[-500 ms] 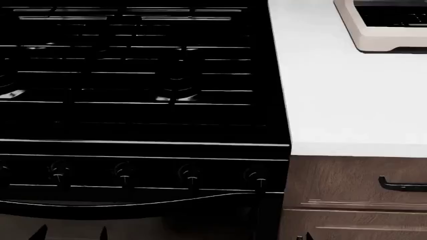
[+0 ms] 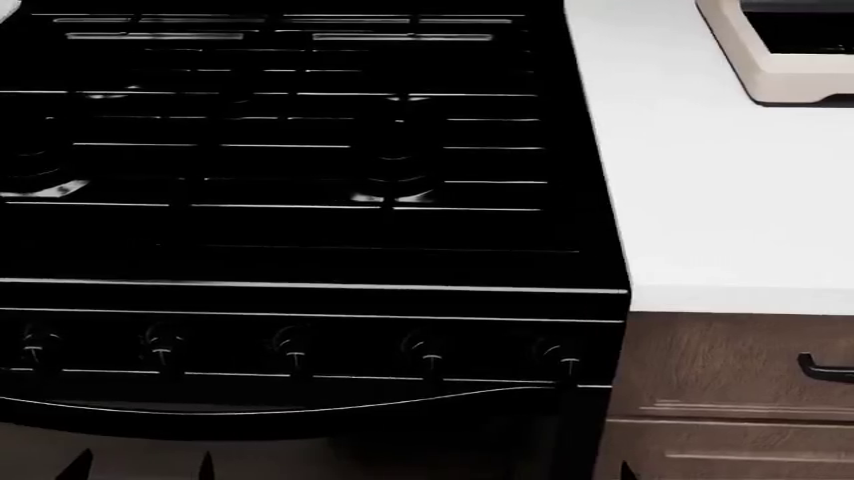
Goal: Close the microwave door
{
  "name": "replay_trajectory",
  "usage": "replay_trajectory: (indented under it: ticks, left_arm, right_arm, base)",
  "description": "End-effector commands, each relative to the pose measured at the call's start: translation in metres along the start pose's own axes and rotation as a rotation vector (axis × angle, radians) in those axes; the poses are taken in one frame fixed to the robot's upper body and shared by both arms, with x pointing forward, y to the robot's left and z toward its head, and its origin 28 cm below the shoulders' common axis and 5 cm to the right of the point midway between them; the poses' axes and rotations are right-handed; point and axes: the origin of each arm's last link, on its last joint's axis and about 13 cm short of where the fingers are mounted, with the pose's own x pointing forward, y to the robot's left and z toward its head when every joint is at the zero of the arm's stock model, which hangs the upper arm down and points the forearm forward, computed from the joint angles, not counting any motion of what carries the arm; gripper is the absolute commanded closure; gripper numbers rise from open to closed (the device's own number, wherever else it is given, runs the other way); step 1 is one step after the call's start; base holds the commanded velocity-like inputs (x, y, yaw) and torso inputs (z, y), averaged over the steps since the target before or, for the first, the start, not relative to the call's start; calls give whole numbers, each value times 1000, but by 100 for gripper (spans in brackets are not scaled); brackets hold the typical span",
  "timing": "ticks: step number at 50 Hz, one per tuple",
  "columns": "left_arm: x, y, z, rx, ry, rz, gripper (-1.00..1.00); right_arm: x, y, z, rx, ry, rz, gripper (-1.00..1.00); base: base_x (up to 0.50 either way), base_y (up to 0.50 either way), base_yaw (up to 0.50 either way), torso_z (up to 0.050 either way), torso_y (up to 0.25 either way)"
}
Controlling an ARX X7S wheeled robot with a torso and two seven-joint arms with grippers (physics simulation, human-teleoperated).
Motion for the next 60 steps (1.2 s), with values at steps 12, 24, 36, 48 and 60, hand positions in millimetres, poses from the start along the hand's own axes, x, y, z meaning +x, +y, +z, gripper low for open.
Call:
replay_trajectory:
  ticks: [12,24,36,48,60]
  left_arm:
    - [0,1,0,1,-7,2,-100]
    - [0,2,1,1,-10,3,-100]
    - [0,1,3,2,-29,-5,-100]
    - [0,2,3,-1,-27,1,-100]
    - [-1,1,3,-1,-31,-1,-100]
  right_arm:
    - [0,1,2,-5,-14,-8,-100]
    - [0,0,1,-1,-14,-8,-100]
    - [-1,0,1,-3,-12,-7,-100]
    - [-1,0,1,-6,-8,-10,-100]
    - [-1,0,1,-8,-10,-8,-100]
  base:
    - [0,500,0,0,0]
    - [0,500,0,0,0]
    - [0,500,0,0,0]
    - [0,500,0,0,0]
    - [0,500,0,0,0]
